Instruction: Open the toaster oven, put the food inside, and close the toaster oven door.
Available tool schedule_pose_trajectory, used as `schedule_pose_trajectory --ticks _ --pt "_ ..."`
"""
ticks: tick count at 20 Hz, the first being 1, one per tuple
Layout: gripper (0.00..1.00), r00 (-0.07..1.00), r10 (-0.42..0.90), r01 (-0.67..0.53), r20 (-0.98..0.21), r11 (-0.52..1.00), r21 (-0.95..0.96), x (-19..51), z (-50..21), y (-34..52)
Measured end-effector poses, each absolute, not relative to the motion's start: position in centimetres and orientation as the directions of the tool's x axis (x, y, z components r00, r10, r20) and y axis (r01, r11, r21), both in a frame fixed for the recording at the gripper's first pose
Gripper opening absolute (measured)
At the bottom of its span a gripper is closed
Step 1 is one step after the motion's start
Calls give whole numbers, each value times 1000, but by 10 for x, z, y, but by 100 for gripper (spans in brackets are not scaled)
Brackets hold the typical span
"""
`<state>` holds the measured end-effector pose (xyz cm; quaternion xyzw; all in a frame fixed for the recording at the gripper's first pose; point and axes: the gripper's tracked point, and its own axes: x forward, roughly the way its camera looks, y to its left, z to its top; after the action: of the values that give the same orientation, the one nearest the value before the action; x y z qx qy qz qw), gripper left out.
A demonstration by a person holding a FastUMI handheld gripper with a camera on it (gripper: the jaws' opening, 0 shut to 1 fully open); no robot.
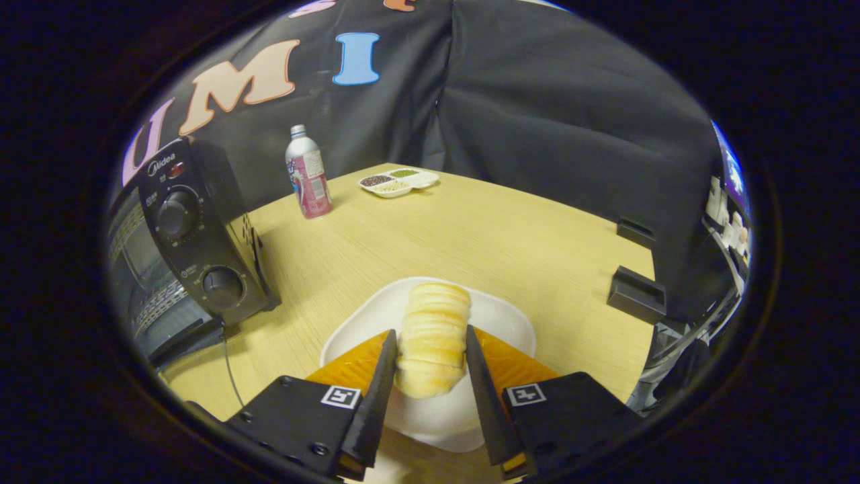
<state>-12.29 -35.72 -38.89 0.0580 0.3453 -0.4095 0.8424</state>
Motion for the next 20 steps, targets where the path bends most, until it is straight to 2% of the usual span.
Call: schedule_pose_trajectory --ticks 3,4,7,16,20 --pt "54 435 -646 725 -627 664 -182 -120 -388 -357" --pt "53 433 -647 722 -628 666 -188 -119 -387 -356" --pt "28 450 -642 698 -621 686 -204 -117 -387 -351" --pt "28 548 -690 733 -473 668 -125 -115 -354 -353" --pt "28 541 -711 717 -449 669 -196 -125 -331 -340"
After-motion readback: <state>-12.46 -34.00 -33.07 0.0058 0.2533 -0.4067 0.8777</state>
